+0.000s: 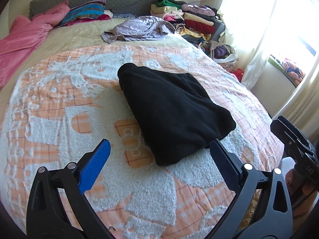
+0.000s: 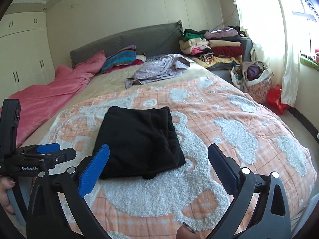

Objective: Fold small clothes

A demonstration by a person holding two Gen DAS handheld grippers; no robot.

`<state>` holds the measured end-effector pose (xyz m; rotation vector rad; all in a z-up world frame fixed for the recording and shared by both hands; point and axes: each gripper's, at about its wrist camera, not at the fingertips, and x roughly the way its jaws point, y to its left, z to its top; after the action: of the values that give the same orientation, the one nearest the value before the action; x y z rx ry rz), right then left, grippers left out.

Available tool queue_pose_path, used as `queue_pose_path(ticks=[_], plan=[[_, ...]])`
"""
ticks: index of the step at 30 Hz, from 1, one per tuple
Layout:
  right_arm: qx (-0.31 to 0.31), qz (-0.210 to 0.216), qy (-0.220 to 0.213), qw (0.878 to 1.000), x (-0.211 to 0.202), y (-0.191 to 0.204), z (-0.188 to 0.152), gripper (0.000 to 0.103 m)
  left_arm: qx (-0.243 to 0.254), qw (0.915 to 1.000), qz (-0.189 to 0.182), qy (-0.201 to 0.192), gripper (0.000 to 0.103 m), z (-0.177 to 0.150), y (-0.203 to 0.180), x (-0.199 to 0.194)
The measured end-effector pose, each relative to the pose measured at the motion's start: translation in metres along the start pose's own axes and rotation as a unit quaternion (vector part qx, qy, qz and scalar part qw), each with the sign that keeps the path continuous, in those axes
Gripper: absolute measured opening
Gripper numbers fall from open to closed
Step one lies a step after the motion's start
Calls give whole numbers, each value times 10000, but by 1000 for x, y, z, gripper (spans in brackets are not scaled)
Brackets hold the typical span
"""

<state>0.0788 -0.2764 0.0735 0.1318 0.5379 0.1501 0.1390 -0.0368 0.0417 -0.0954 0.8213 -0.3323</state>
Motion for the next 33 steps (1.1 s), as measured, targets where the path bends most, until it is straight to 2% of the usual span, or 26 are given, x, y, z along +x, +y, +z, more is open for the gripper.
queue_pose_path(ticks=[15,25,33], plan=[[-194,-162,-92,9996,-31,27,-29,98,-11,9999,1,-156,93,-40,13,-31],[-147,-438,295,9985,-25,37,-70,98,-67,10000,49,0,93,-77,24,-27],[-62,-555,624,9965,-17,31,-87,98,-140,9998,140,-11,93,-87,31,-27]])
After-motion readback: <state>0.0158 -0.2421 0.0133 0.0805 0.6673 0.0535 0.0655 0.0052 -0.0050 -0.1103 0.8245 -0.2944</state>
